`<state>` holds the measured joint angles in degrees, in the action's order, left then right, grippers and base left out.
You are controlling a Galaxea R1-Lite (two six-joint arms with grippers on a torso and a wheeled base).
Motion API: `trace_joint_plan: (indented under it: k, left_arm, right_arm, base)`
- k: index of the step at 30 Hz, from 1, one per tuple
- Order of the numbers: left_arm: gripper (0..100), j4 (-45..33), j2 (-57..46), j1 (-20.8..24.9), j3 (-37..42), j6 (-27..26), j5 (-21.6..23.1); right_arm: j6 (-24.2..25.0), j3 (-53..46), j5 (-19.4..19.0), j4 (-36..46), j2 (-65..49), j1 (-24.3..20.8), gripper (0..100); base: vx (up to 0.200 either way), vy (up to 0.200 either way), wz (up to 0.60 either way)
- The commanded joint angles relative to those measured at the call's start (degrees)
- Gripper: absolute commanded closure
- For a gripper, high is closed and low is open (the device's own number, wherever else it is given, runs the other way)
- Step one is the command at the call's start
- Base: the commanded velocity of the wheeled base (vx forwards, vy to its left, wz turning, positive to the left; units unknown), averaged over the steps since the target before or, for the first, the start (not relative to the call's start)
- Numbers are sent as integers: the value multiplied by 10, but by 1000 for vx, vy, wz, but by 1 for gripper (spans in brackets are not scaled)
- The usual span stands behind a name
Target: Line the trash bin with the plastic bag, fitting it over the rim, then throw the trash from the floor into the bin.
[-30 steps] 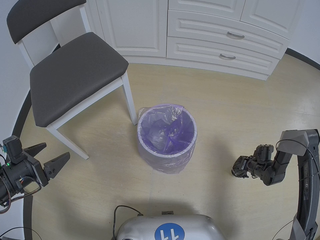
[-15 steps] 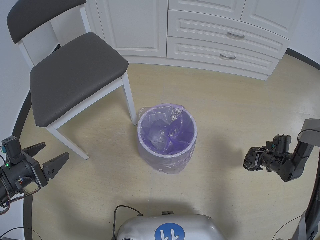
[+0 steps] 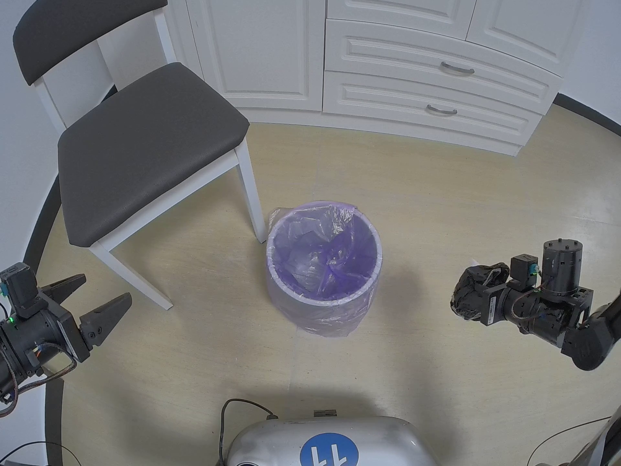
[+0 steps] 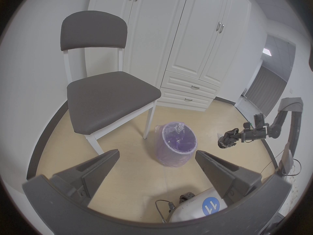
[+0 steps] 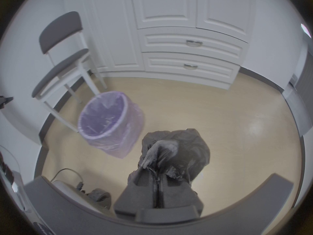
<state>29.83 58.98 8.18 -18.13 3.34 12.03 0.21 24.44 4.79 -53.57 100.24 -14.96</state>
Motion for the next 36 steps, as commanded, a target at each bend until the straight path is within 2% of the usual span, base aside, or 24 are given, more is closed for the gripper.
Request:
trace_joint_plan:
  k: [1, 4, 7, 9, 10, 12, 13, 15, 19, 22, 25, 27, 29, 32, 36]
  left_arm:
    - [0, 1, -12, 1, -1, 0, 0]
    - [0, 1, -12, 1, -2, 0, 0]
    - [0, 1, -17, 1, -2, 0, 0]
    - [0, 1, -18, 1, -2, 0, 0]
    - [0, 1, -20, 1, -2, 0, 0]
    - [0, 1, -25, 1, -3, 0, 0]
    - [0, 1, -25, 1, -3, 0, 0]
    - [0, 1, -30, -2, -7, 0, 0]
    - [0, 1, -37, -1, -7, 0, 1]
    - [0, 1, -37, -1, -7, 0, 1]
    - [0, 1, -35, -1, -7, 0, 1]
    - [0, 8, -38, 4, -2, 4, 3]
    - [0, 29, -40, 12, 5, 3, 4]
    - [0, 84, -37, 32, 24, 0, 4]
    - [0, 121, -26, 34, 37, -2, 4]
  right_arm:
    - [7, 4, 22, 66, -133, -93, 100]
    - [45, 19, 22, 87, -145, -135, 100]
    - [132, 65, 27, 126, -136, -191, 100]
    - [143, 73, 29, 133, -134, -197, 100]
    - [182, 112, 36, 169, -124, -217, 100]
    - [222, 165, 41, 215, -109, -233, 100]
    - [222, 165, 41, 215, -109, -233, 100]
    - [268, 270, 42, 297, -71, -240, 100]
    - [300, 432, 42, 433, 0, -240, 100]
    - [333, 537, 42, 502, 61, -241, 100]
    - [366, 583, 42, 524, 94, -242, 100]
    - [419, 613, 42, 526, 119, -249, 100]
    - [446, 628, 43, 530, 132, -254, 100]
    - [457, 632, 45, 531, 132, -255, 100]
    - [459, 627, 44, 531, 130, -256, 100]
  base:
    - [0, 0, 0]
    - [0, 0, 0]
    - [0, 0, 0]
    - [0, 0, 0]
    - [0, 0, 0]
    - [0, 0, 0]
    - [0, 0, 0]
    - [0, 0, 0]
    - [0, 0, 0]
    - [0, 0, 0]
    - [0, 0, 0]
    - [0, 0, 0]
    - [0, 0, 0]
    - [0, 0, 0]
    - [0, 0, 0]
